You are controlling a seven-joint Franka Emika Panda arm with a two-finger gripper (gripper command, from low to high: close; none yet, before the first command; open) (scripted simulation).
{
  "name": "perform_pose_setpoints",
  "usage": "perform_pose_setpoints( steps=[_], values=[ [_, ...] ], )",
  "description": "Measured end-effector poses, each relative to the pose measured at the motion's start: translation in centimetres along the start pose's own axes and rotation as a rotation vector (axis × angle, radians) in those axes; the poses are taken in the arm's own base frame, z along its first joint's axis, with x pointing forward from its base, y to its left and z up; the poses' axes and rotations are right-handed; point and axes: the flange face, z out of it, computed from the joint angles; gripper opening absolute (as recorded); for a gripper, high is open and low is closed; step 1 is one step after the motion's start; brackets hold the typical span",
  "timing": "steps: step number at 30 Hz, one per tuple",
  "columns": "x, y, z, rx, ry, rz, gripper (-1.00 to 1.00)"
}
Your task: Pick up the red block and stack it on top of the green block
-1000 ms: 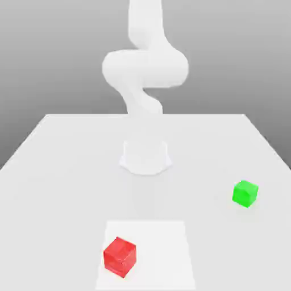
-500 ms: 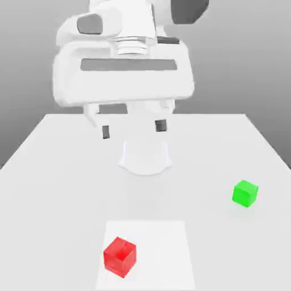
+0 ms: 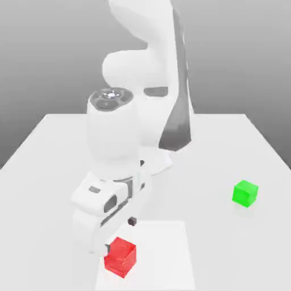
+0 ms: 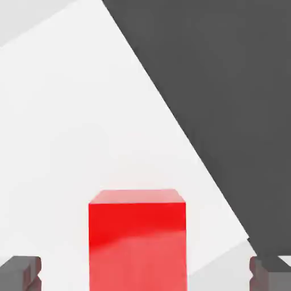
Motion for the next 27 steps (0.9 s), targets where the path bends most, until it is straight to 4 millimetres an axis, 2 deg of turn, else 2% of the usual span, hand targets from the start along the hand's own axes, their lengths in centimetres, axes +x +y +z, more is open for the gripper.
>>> perform_pose_setpoints(
  steps=[1, 2, 9, 14, 15, 17, 20, 23, 27],
  values=[
    [-0.1, 0.0, 1.2, 0.000, -0.001, -0.001, 0.00],
    [-0.2, 0.0, 2.2, 0.001, -0.002, 0.000, -1.00],
    [-0.2, 0.0, 2.4, 0.003, -0.004, -0.001, -1.00],
    [-0.2, -0.1, -2.7, 0.003, -0.003, -0.001, -1.00],
    [0.0, -1.4, -3.4, 0.009, -0.004, -0.029, -1.00],
    [0.4, -6.6, -4.1, 0.027, -0.004, -0.142, -1.00],
    [-0.3, -17.2, -4.9, 0.049, -0.006, -0.390, -1.00],
    [-3.4, -26.2, -5.8, 0.057, -0.009, -0.623, -1.00],
    [-8.4, -33.0, -6.9, 0.044, -0.009, -0.842, -1.00]
  ],
)
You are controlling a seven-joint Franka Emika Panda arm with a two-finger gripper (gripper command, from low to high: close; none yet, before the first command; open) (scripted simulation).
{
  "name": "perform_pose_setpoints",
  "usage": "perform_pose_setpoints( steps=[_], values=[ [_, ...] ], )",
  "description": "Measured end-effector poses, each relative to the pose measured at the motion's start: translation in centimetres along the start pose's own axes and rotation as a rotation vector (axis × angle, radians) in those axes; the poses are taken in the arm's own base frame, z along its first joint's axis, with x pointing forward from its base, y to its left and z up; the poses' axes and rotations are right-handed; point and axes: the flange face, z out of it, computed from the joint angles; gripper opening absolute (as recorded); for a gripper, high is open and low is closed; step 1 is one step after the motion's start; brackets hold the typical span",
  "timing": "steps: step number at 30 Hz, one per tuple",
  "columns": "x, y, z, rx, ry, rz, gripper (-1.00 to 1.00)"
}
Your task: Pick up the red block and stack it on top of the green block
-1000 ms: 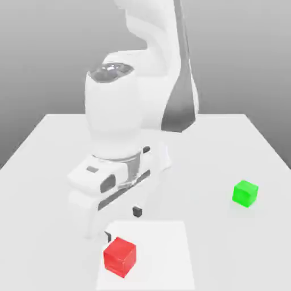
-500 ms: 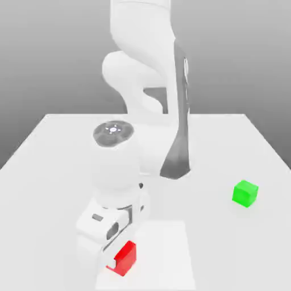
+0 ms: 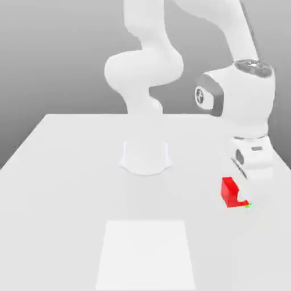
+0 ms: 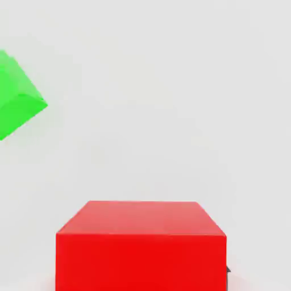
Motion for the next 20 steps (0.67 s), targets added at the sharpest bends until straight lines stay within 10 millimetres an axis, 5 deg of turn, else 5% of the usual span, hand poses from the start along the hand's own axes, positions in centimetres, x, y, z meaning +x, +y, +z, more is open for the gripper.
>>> perform_pose_setpoints(
  steps=[4, 10, 11, 17, 20],
  values=[
    [0.1, -8.2, 0.2, -0.031, -0.015, -0.232, -1.00],
    [0.0, -9.1, 5.2, -0.039, -0.017, -0.263, -1.00],
    [-0.1, -9.1, 5.9, -0.038, -0.017, -0.264, 1.00],
    [-0.1, -9.1, 6.3, -0.038, -0.016, -0.265, 1.00],
    [0.0, -9.3, 4.7, -0.039, -0.016, -0.269, 1.00]
  ],
)
